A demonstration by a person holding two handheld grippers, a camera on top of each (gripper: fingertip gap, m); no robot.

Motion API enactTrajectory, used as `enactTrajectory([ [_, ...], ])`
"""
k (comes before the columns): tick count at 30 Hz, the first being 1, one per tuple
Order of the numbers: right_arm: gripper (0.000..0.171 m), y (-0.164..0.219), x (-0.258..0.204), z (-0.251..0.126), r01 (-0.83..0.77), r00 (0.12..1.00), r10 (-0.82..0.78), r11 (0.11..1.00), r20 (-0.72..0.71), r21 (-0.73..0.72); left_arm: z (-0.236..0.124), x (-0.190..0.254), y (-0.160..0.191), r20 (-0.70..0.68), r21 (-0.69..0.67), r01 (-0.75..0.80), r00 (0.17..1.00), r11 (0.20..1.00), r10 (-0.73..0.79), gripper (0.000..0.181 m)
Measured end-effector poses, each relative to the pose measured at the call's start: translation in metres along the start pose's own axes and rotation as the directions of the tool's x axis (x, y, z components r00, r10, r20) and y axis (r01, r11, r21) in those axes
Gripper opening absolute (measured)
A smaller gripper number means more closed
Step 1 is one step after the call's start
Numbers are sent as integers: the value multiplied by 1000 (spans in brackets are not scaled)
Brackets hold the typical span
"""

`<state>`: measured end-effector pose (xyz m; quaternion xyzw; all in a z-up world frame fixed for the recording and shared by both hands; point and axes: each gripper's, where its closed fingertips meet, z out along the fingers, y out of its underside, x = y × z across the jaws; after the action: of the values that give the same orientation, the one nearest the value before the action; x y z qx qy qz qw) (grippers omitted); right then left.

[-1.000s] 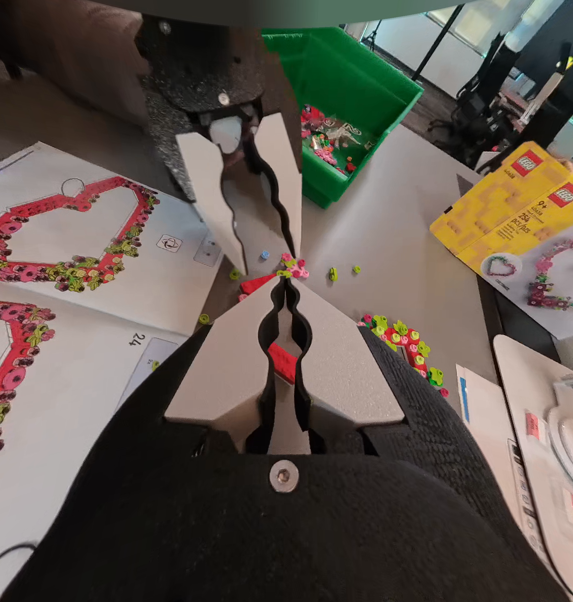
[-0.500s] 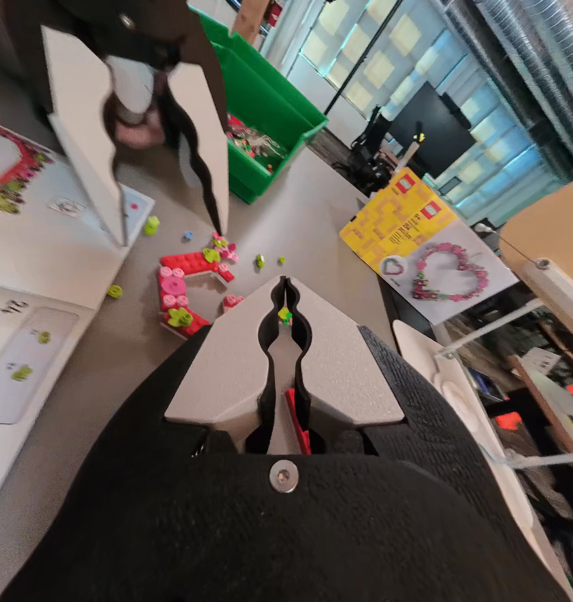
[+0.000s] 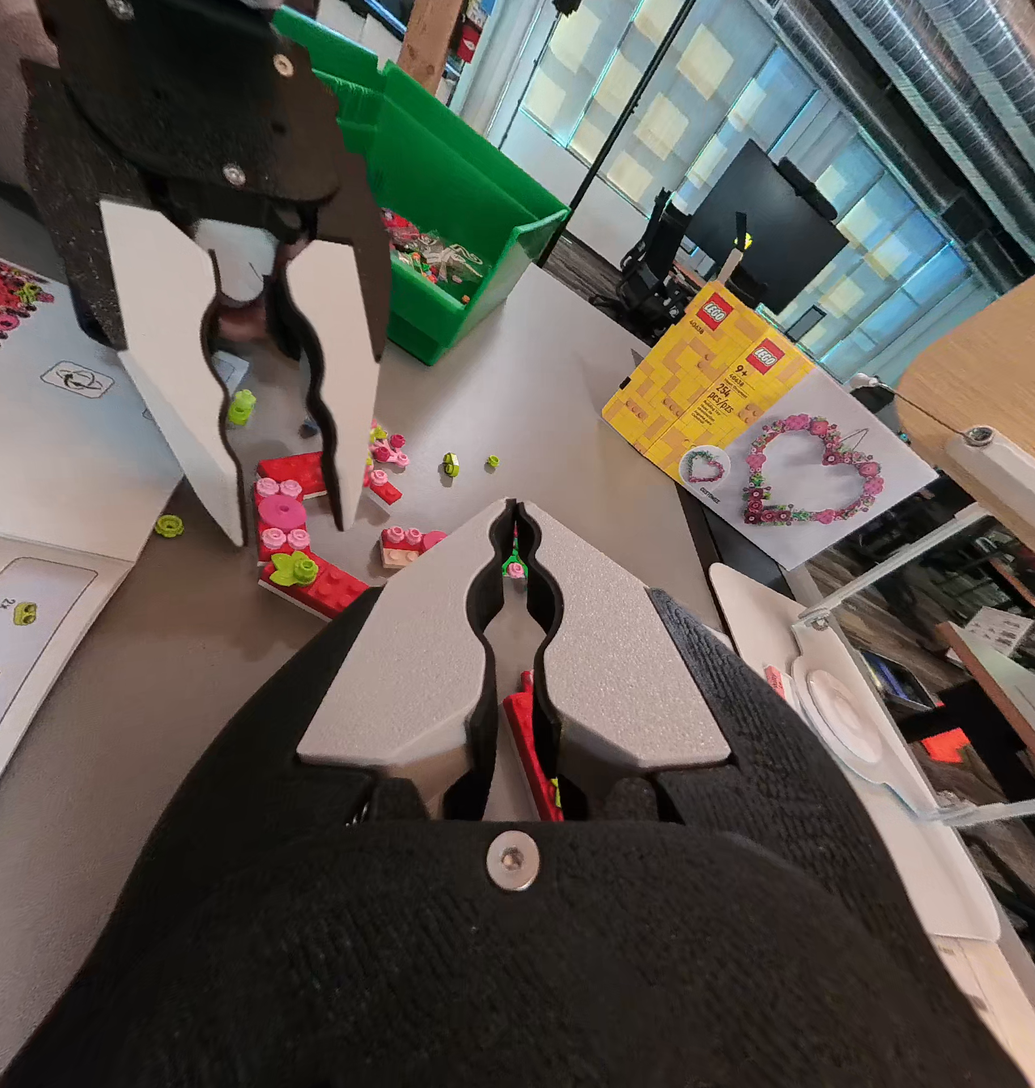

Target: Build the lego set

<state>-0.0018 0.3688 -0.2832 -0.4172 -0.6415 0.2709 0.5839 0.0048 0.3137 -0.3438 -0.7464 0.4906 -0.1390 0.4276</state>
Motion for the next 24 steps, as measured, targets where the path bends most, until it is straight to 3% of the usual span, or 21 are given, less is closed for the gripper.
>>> enactTrajectory([
  [3,0,0,2,-1,-17,1000,17,1000,-6,7,3,4,-1,-1,-15,-19,1000,1000,19,15],
  [21,0,-3,2,0,-18,1000,18,999,8,28,2,10,-1,-24,-10,-94,995,995,94,15],
  [24,0,-3,3,2,-21,1000,21,999,11,31,2,8,0,-29,-15,-51,998,999,50,15],
])
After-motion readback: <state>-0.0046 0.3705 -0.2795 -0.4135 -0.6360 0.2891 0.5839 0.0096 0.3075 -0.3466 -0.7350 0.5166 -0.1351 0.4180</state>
